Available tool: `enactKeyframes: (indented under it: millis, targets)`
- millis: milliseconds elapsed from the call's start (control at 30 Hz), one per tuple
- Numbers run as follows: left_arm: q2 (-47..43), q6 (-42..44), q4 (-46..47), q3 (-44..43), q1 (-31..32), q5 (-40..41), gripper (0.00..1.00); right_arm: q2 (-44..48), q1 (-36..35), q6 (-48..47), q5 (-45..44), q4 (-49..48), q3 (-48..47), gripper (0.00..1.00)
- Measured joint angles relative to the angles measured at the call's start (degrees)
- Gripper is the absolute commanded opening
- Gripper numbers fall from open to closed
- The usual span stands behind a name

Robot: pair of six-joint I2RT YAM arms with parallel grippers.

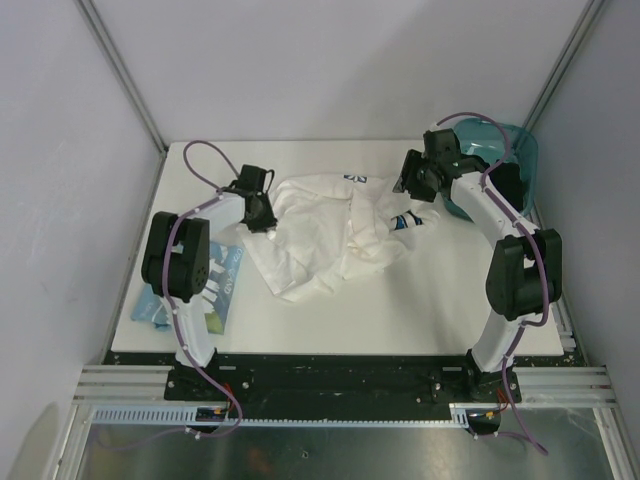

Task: Fold and stack the t-shirts
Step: Flatten out the tshirt

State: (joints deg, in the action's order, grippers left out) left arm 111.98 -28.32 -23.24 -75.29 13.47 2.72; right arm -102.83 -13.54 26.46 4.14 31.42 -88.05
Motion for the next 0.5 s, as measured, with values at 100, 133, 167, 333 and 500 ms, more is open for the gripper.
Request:
enactKeyframes:
  millis: [100,133,167,333,500]
  targets:
    - [0.04,0.37,0.02,-0.15,0.04,-0.02,0.18,0.00,0.00,0.00,0.00,0.00,0.00,0.55]
    - [0.04,0.39,0.02,-0.15,0.07,0.00,0.16,0.00,0.00,0.00,0.00,-0.02,0.00,0.55]
    - [0.04,0.39,0.00,-0.15,0.07,0.07,0.14,0.00,0.00,0.00,0.00,0.00,0.00,0.55]
    - [-0.61,0.44,-0.61,-0.15,0.07,1.05,0.08,0.00,0.00,-0.02,-0.07,0.00,0.00,0.55]
    - [-4.57,1.22,-2.58,-0.15,-0.22,3.17,0.08,0.00,0.17,-0.22,-0.52,0.04,0.09,0.55]
